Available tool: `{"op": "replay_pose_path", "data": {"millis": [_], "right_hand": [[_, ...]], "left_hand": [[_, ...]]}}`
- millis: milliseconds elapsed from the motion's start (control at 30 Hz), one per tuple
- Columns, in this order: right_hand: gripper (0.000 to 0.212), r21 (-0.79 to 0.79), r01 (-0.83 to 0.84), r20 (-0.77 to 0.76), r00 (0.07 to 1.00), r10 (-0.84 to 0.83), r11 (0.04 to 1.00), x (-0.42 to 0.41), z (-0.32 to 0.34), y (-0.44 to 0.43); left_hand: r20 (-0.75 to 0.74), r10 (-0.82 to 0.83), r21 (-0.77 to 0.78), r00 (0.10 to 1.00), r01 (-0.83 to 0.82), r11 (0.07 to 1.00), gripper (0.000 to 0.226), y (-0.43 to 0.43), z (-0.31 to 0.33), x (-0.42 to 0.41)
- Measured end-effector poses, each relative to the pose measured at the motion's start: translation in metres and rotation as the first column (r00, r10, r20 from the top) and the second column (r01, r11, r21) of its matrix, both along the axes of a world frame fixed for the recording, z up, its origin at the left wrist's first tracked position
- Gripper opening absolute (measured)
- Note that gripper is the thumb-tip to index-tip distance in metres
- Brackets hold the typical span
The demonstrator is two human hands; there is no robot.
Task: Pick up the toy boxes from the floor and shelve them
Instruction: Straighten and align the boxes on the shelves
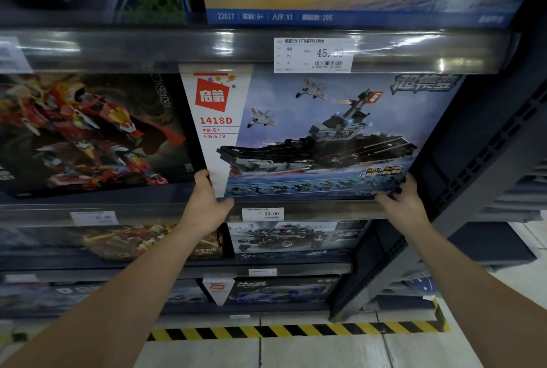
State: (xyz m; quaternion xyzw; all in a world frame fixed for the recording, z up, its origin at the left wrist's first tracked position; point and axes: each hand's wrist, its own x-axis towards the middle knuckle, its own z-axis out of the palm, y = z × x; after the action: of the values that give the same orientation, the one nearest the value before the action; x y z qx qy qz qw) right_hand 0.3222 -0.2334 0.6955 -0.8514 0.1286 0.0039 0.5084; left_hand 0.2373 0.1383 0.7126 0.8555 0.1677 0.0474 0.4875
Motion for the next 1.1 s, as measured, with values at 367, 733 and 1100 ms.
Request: {"op": "replay_pose_path", "data": {"millis": [367, 733, 1100], "right_hand": [[0.078, -0.050, 0.057, 0.221, 0.974, -0.045, 0.997, -0.017, 0.000, 0.011], [0.043, -0.120, -0.147, 0.452, 0.873, 0.186, 0.982, -0.064, 0.026, 0.084], [0.036, -0.141, -0.525, 0.448, 0.722, 0.527, 0.839, -0.110, 0.045, 0.234]], "left_hand": [[0.017, 0.089, 0.005, 0.996, -0.089, 0.996, 0.076, -0.002, 0.008, -0.008], [0.114, 0.206, 0.122, 0.972, -0.219, 0.968, 0.068, 0.022, 0.026, -0.045], [0.096, 0.315, 0.177, 0.944, -0.327, 0.928, 0.064, 0.140, 0.031, -0.098]]}}
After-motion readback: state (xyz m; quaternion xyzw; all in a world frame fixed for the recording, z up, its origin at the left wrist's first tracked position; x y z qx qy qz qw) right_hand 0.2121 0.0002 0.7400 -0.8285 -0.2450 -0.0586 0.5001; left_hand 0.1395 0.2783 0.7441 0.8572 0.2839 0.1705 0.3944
